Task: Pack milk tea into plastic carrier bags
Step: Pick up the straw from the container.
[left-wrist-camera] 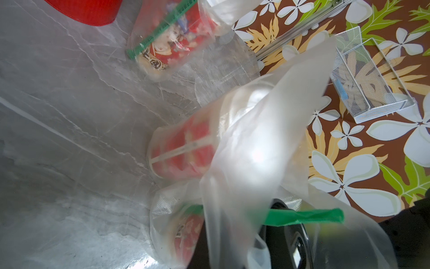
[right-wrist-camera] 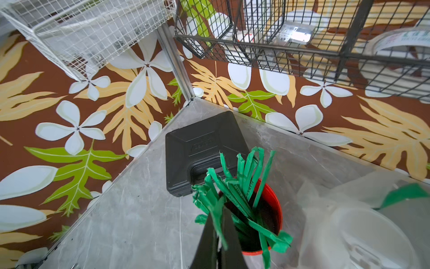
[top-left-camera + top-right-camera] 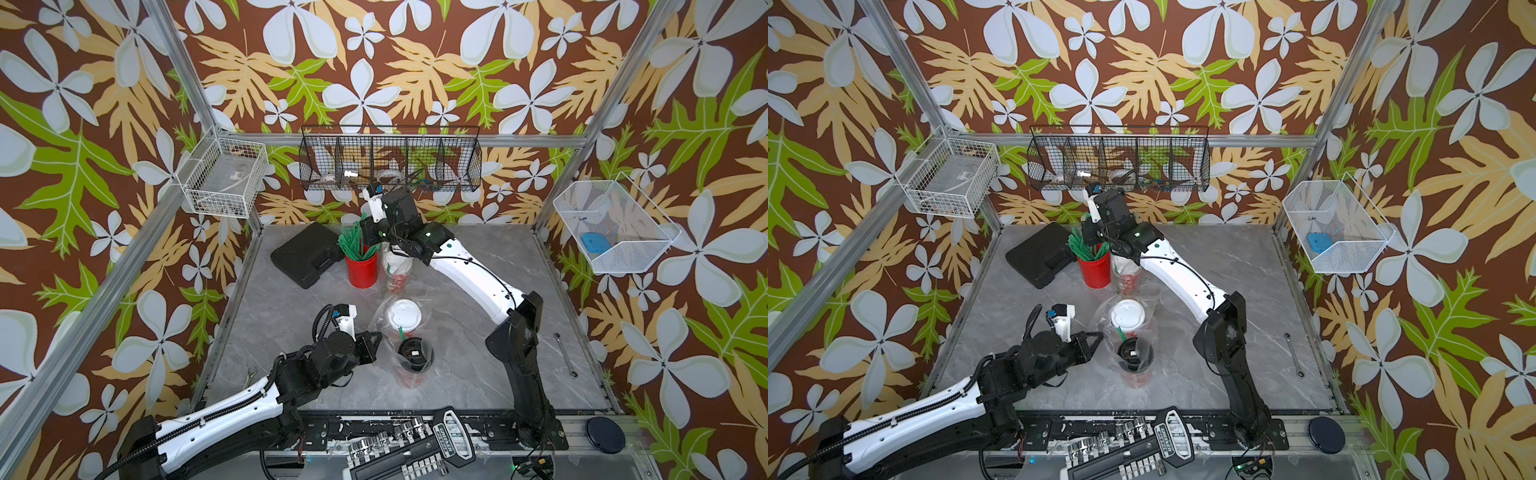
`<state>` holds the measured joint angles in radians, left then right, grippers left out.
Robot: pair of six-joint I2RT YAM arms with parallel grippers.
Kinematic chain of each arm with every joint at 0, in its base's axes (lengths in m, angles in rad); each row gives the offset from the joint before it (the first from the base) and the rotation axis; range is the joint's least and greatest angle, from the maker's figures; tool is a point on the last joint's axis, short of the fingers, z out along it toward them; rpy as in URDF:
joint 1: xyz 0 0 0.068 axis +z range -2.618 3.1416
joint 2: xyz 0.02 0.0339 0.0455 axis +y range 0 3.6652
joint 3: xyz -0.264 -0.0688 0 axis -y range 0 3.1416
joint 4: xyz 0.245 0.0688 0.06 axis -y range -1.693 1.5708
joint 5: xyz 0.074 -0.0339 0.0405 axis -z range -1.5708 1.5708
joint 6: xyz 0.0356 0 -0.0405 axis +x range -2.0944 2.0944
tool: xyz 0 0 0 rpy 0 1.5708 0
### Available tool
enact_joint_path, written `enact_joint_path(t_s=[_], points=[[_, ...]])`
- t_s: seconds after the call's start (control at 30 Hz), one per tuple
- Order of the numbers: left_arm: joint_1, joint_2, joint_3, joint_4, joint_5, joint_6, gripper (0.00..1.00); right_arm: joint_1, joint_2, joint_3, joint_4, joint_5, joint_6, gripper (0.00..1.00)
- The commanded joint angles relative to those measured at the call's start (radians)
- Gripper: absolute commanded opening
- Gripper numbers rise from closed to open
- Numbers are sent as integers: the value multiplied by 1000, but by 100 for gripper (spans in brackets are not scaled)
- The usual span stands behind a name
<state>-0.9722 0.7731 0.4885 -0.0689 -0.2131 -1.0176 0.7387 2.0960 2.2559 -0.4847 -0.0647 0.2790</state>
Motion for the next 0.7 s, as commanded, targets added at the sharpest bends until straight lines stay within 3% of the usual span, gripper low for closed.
enact_joint_path(t_s=[0.0,0.37,0.67], points=[[0,6,17,27,-20,27,0,1,-76,-39,-40,-30,-52,0],[0,8,25,34,-21,58,0,4,-429,-259,-103,-32,-80,0],[0,12,42,20,-37,77,0,37,-814,-483,-199,-11,-38,0]])
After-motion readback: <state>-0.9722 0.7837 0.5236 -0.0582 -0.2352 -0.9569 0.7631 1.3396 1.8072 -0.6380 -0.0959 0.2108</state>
